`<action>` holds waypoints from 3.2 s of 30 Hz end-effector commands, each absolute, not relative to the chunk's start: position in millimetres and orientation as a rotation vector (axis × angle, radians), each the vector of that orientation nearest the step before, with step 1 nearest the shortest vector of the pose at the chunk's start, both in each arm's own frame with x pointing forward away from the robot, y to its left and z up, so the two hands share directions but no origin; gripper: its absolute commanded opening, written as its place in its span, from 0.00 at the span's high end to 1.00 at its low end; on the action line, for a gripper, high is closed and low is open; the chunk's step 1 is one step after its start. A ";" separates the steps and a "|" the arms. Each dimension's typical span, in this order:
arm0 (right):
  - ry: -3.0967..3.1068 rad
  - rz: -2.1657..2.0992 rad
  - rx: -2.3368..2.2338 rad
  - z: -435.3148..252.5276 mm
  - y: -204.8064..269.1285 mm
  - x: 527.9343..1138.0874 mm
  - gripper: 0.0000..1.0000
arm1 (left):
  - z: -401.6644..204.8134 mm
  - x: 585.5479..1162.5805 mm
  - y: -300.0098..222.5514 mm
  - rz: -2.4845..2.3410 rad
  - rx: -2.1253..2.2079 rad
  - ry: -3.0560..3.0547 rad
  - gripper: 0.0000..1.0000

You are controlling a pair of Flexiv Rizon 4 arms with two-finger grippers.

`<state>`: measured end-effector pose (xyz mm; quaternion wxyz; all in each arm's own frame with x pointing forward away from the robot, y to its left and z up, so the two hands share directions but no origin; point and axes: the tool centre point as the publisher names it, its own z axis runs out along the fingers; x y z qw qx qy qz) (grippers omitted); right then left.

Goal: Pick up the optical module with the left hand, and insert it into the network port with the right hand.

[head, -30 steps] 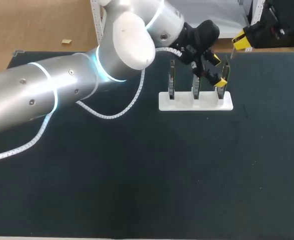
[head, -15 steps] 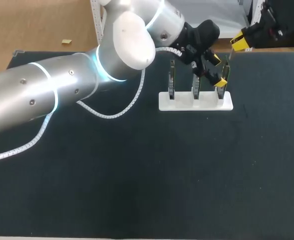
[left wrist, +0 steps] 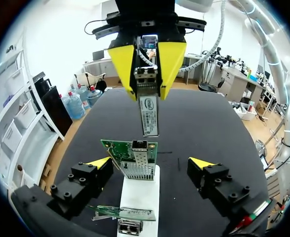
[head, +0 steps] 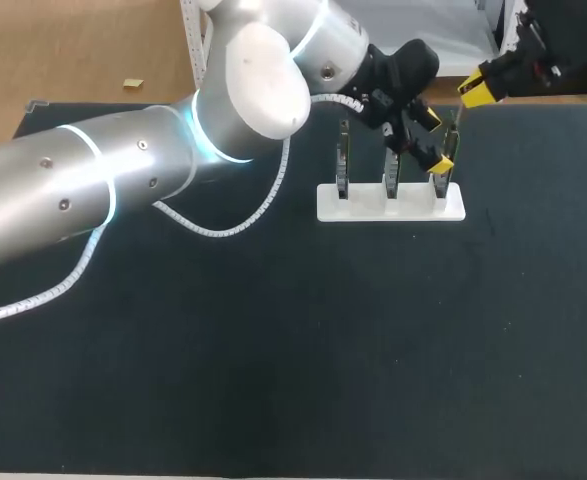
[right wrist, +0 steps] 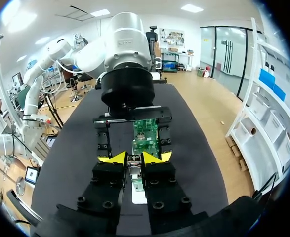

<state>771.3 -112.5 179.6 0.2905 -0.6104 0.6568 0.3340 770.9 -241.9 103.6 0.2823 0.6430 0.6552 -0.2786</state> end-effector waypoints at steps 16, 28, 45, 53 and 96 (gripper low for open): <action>1.765 0.889 -1.655 171.5 -113.5 778.5 1.00 | 103.8 773.6 -243.3 -0.747 1.728 1.759 0.00; 1.769 0.901 -1.659 166.8 -112.9 781.4 1.00 | 103.8 773.6 -243.3 -0.747 1.728 1.759 0.00; 1.763 0.882 -1.676 172.2 -110.4 781.1 1.00 | 103.8 773.6 -243.3 -0.747 1.728 1.759 0.00; 1.769 0.886 -1.675 168.8 -108.5 779.7 1.00 | 103.8 773.6 -243.3 -0.747 1.728 1.759 0.00; 1.780 0.869 -1.678 162.9 -108.1 780.6 1.00 | 103.8 773.6 -243.3 -0.747 1.728 1.759 0.00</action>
